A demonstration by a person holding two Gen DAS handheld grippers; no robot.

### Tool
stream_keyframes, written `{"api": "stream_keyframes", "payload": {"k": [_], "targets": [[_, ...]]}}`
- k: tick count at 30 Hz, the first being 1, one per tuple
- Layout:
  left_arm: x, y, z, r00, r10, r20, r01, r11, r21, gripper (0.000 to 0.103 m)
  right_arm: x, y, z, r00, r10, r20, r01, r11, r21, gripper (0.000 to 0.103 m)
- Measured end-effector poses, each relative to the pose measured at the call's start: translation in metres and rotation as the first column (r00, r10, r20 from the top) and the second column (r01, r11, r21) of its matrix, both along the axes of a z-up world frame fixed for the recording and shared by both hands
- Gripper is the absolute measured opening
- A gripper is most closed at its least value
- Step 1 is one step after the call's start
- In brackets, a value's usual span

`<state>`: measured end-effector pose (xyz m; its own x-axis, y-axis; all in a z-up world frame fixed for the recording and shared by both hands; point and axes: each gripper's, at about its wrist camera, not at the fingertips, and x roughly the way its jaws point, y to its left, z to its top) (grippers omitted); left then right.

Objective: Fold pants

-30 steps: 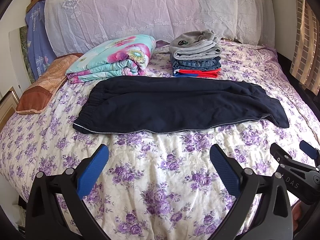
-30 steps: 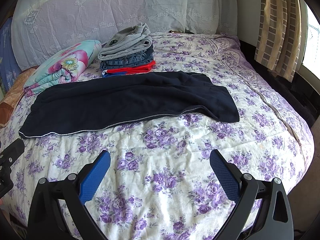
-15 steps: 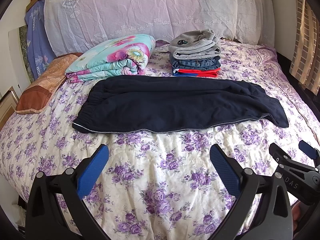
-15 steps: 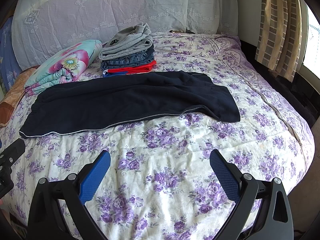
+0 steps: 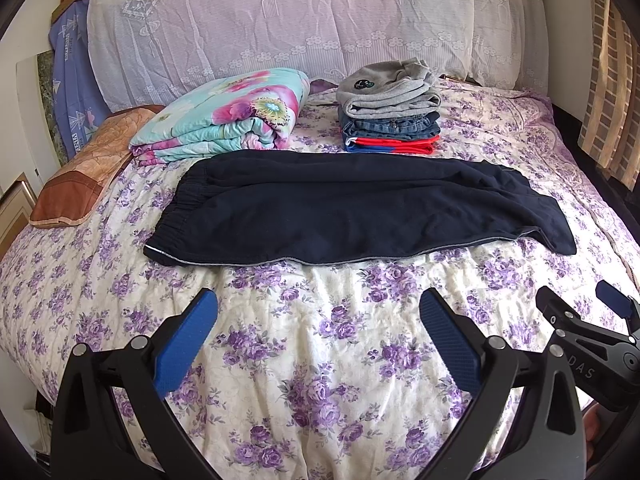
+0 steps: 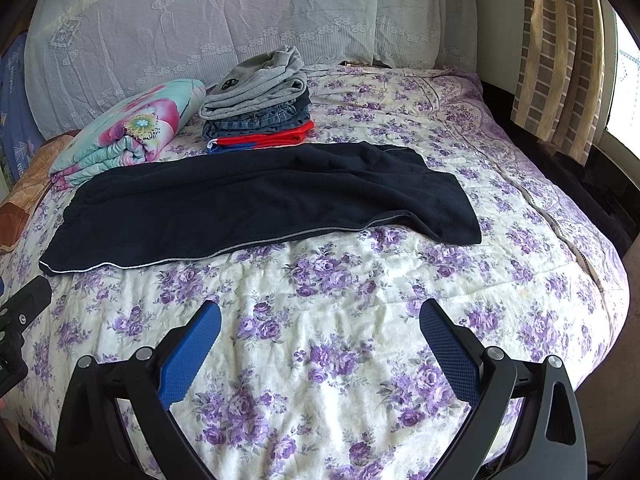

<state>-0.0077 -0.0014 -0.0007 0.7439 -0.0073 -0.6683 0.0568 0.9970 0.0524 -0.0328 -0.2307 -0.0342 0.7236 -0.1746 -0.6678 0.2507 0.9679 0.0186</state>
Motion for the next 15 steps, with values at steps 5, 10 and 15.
{"api": "stream_keyframes", "payload": {"k": [5, 10, 15], "targets": [[-0.0004, 0.0002, -0.0002, 1.000, 0.000, -0.001, 0.000, 1.000, -0.001, 0.098, 0.0002, 0.0001, -0.0003, 1.000, -0.001, 0.000, 0.001, 1.000, 0.000, 0.100], [-0.0001, 0.0004, -0.0002, 1.000, 0.000, 0.000, 0.000, 1.000, -0.001, 0.098, 0.0005, 0.0000, -0.0005, 1.000, -0.001, -0.001, 0.001, 1.000, -0.001, 0.100], [-0.0004, 0.0006, -0.0004, 1.000, 0.000, -0.001, 0.000, 1.000, -0.001, 0.098, 0.0010, 0.0000, -0.0008, 1.000, 0.000, -0.001, 0.000, 1.000, -0.001, 0.100]]}}
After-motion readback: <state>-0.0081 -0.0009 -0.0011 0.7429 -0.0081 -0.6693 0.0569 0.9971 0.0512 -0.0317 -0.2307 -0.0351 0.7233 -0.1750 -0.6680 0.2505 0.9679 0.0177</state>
